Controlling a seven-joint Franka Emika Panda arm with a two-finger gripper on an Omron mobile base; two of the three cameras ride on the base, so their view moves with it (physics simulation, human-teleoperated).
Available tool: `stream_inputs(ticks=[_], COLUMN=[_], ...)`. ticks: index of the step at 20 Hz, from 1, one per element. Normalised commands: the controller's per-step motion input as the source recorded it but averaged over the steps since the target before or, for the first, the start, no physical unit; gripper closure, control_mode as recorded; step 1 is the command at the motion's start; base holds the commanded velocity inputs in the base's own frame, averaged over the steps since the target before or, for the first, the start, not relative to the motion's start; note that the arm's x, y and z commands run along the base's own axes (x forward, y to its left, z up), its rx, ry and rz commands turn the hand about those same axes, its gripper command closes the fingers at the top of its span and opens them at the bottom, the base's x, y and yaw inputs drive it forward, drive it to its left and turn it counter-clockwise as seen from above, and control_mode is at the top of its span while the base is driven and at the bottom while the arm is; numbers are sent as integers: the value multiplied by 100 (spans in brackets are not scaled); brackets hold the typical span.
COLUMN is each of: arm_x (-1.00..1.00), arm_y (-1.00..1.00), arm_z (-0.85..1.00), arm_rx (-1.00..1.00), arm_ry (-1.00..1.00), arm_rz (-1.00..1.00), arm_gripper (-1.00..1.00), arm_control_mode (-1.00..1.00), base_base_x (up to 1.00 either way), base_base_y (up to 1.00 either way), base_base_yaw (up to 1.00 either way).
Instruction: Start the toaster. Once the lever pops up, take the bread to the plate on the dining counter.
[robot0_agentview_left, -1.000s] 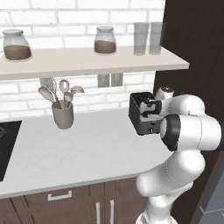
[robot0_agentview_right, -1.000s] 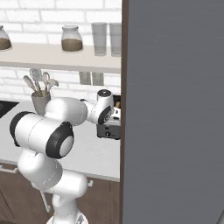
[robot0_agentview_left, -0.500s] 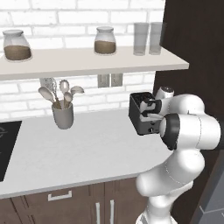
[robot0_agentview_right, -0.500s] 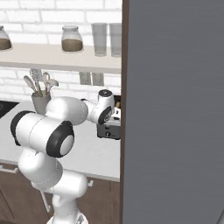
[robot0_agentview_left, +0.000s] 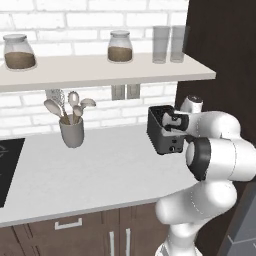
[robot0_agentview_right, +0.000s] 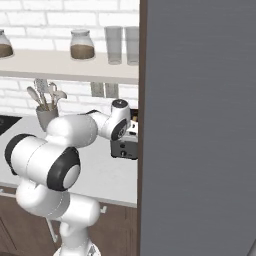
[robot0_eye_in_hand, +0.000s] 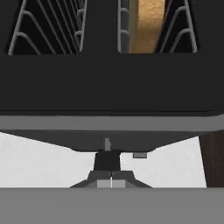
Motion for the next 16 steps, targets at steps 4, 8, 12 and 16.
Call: stream_inputs(ticks=[4, 8, 12, 16], arm_x=[-38, -24, -36, -11], arm_y=[0, -8, -30, -5], arm_z=[83, 80, 74, 57], arm_rx=[3, 4, 0, 0], arm_ry=[-6, 0, -8, -19], arm_rz=[-2, 0, -1, -6], arm_gripper=[100, 100, 100, 100], arm_control_mode=[-100, -100, -100, -100], base_base_x=[0, 0, 0, 0], base_base_y=[0, 0, 0, 0], base_base_yaw=[0, 0, 0, 0])
